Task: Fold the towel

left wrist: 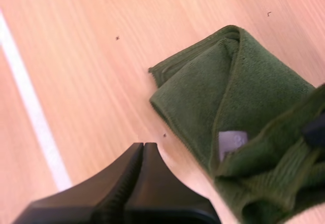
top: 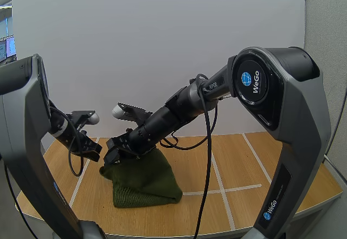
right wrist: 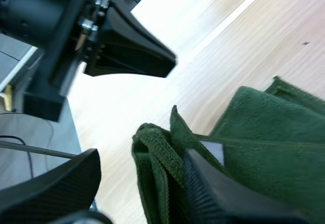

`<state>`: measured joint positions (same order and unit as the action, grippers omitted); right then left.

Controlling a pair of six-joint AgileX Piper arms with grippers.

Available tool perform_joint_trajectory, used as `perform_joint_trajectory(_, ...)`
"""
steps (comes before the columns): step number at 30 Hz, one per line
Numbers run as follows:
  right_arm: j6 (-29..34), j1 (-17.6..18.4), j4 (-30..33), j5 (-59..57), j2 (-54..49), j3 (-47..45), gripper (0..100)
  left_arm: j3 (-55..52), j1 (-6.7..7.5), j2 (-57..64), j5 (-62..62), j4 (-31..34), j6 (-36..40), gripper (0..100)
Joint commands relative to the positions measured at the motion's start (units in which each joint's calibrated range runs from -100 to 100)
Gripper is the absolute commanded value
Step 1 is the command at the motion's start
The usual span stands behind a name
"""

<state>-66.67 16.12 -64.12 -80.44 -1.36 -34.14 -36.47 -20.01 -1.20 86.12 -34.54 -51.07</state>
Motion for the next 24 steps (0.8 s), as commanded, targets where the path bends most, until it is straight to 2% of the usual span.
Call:
perform_joint_trajectory(1, 0.9, 0.0, 4.1, 2.1, -2.9, 2.8, 81, 2.0, -3.15, 0.8, 6.8, -1.2, -1.5, 0)
perform_joint_trajectory(8, 9.2, -1.1, 20.4, 11.3, -8.7, 8.4, 81, 2.0, -3.26, 2.6, 9.4, -1.6, -1.6, 0)
perform_joint_trajectory(10, 11.7, -2.5, 26.6, 12.8, -10.0, 8.4, 81, 2.0, -3.26, 3.5, 9.4, -1.6, -1.6, 0)
perform_joint_trajectory(13, 14.1, -5.5, 32.2, 10.0, -10.1, 8.4, 81, 2.0, -3.26, 4.5, 9.9, -1.6, -1.6, 0)
perform_joint_trajectory(15, 14.0, -8.3, 32.9, 7.9, -9.7, 7.7, 80, 2.0, -3.26, 5.0, 11.3, -1.6, -1.6, 0)
perform_joint_trajectory(17, 11.7, -10.5, 32.0, 7.9, -9.7, 6.0, 73, 2.0, -3.26, 5.0, 13.9, -2.2, -1.6, 0)
perform_joint_trajectory(20, 7.2, -12.5, 27.4, 7.1, -9.6, 3.6, 58, 2.0, -3.26, 5.0, 13.9, -3.5, -0.8, 0)
perform_joint_trajectory(24, 1.2, -12.8, 21.8, 5.1, -9.5, -0.4, 33, 2.0, -3.11, 5.0, 13.9, -4.6, 0.3, 0)
